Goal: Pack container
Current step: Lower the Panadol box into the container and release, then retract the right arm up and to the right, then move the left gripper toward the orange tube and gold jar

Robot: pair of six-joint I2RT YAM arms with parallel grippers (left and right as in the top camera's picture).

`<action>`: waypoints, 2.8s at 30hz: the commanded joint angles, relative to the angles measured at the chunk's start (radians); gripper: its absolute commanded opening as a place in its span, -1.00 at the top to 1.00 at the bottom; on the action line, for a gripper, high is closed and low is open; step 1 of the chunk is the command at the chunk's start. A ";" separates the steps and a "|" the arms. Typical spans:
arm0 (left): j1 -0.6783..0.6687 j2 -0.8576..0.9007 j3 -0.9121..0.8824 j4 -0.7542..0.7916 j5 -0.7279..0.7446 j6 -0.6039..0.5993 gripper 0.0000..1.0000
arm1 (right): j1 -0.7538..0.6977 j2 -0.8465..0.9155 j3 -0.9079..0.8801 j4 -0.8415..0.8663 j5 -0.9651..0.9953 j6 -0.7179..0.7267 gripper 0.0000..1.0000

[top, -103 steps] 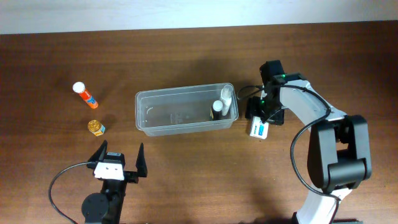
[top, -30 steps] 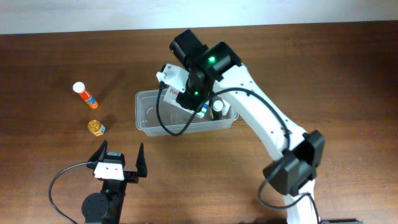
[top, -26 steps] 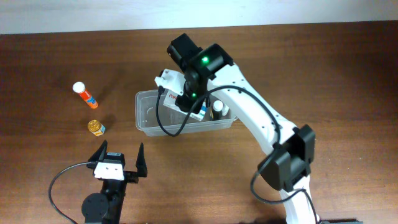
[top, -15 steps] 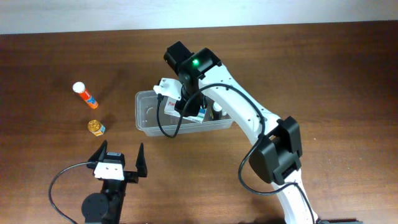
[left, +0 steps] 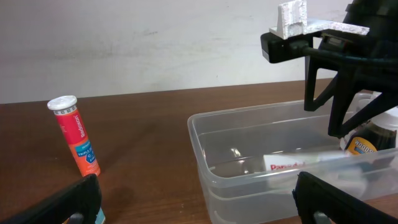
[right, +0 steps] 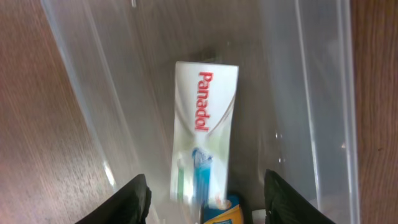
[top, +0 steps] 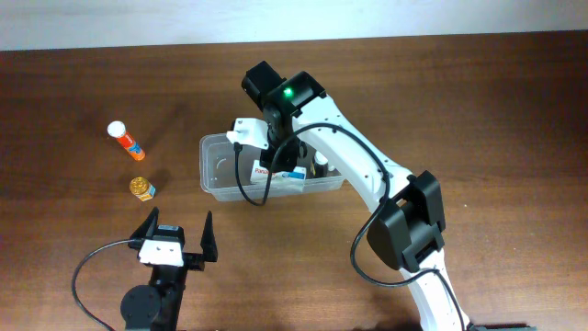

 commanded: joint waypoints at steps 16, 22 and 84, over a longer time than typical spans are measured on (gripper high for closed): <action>-0.004 -0.005 -0.008 0.001 -0.008 0.015 -0.99 | 0.015 0.010 0.170 -0.111 0.006 0.023 -0.43; -0.004 -0.005 -0.008 0.001 -0.008 0.015 -0.99 | 0.018 0.010 0.438 -0.226 0.114 0.261 -0.72; 0.203 0.866 1.197 -0.671 0.071 0.083 -0.99 | -0.843 0.002 0.672 -0.360 0.205 0.927 -0.97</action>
